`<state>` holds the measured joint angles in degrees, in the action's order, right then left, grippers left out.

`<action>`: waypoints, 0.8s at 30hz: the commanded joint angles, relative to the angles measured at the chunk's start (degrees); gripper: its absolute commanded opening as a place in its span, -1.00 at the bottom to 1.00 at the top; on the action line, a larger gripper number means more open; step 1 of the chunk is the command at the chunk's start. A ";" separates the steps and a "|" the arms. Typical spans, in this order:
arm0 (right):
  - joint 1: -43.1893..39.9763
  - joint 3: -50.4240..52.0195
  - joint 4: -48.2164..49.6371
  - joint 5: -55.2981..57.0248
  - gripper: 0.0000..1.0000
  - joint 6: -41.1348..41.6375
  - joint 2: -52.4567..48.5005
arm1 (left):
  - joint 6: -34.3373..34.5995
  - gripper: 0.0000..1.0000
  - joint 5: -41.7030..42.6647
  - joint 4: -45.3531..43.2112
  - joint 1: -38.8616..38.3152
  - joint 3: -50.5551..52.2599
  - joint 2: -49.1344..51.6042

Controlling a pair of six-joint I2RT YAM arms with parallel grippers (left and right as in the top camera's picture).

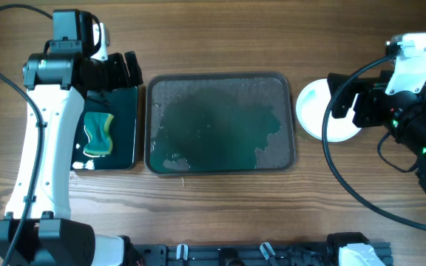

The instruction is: Clean dirty plates on tray and stack at the side

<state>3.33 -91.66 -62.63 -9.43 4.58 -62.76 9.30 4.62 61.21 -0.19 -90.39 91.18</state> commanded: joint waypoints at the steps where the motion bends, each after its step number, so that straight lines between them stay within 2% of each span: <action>1: 0.15 0.02 -1.18 -0.46 1.00 -1.57 -0.26 | 0.11 1.00 1.11 -0.15 -0.04 0.15 0.35; 9: 0.15 0.39 0.98 -1.09 0.99 0.96 -4.70 | 0.11 1.00 1.11 -0.15 -0.04 0.15 0.35; 12: 0.17 5.35 11.15 -0.98 0.99 -0.09 -1.70 | 0.11 1.00 1.11 -0.15 -0.04 0.15 0.35; 14: 0.17 10.75 18.14 -1.53 0.99 -0.11 2.05 | 0.11 1.00 1.11 -0.15 -0.04 0.15 0.35; 17: 0.17 24.11 31.15 -1.84 1.00 -0.07 10.56 | 0.11 1.00 1.11 -0.15 -0.04 0.15 0.35; 21: 0.15 47.50 50.56 -2.21 0.99 -0.07 25.73 | 0.11 1.00 1.11 -0.15 -0.04 0.15 0.35; 24: 0.15 61.75 58.36 -2.23 0.99 1.09 36.35 | 0.11 1.00 1.11 -0.15 -0.04 0.15 0.35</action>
<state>3.33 -41.15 -7.88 -10.57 4.64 -34.22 9.30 4.67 61.21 -0.19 -90.39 91.18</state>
